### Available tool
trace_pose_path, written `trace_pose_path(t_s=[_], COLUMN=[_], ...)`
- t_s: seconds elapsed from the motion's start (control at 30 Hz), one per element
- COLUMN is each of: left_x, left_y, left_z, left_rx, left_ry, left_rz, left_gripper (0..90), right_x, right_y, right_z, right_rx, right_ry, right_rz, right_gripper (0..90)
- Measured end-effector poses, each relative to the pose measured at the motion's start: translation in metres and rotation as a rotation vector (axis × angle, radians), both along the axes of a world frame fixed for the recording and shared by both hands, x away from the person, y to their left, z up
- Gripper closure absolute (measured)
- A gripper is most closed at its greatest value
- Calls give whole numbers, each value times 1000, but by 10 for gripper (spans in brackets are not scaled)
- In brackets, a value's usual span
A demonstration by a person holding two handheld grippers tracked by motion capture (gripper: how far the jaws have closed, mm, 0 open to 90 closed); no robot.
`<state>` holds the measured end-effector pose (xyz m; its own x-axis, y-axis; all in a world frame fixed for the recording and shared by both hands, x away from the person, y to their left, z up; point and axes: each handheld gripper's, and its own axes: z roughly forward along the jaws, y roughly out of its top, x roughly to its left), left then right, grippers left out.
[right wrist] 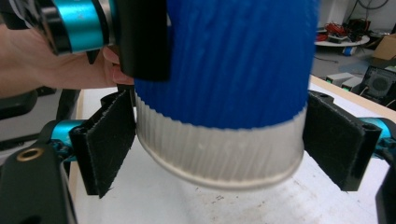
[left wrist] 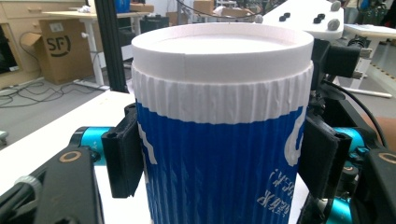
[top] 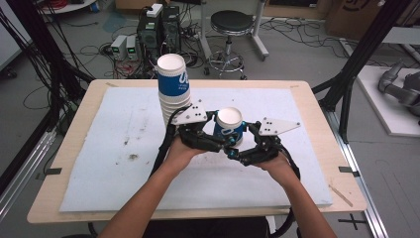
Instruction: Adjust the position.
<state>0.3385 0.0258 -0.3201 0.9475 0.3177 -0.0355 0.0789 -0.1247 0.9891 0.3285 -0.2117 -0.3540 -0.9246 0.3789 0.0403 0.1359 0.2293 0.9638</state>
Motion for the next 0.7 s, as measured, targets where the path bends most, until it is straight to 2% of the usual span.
trace_pose_path(t_s=[0.1,0.13,0.17,0.23,0.27,0.3,0.33,0.37,0.4,0.47,0.5,0.57,0.63,0.7], left_x=[1,1,1,0,1,1,2,2,3,5,7,9,10,8], left_y=[1,1,0,-1,-2,-1,1,2,4,6,7,9,10,10], left_z=[0,-1,0,2,4,6,9,11,13,14,14,13,12,11], left_rx=[12,18,27,57,71,82,83,82,88,106,106,98,78,46], left_ry=[7,8,9,4,3,1,1,-1,-2,22,40,64,82,73], left_rz=[-8,-13,-16,-23,-14,-16,-18,-18,-25,-54,-75,-89,-95,-82], left_gripper=[273,254,254,227,171,171,170,171,171,190,247,265,277,283], right_x=[0,-1,-1,-2,-3,-3,-4,-5,-5,-5,-5,-5,-5,-3], right_y=[-1,-2,-2,-3,-4,-4,-4,-5,-5,-6,-6,-7,-8,-9], right_z=[1,2,2,4,5,5,6,7,7,8,8,7,5,3], right_rx=[-19,-50,-50,-79,-100,-100,-125,-181,-181,-192,-189,-192,-155,-104], right_ry=[-7,-14,-14,-22,-32,-32,-46,-67,-67,-67,-64,-66,-29,-1], right_rz=[8,16,16,27,35,35,35,36,36,52,61,66,77,57], right_gripper=[200,232,232,250,250,251,250,250,249,249,249,226,169,153])
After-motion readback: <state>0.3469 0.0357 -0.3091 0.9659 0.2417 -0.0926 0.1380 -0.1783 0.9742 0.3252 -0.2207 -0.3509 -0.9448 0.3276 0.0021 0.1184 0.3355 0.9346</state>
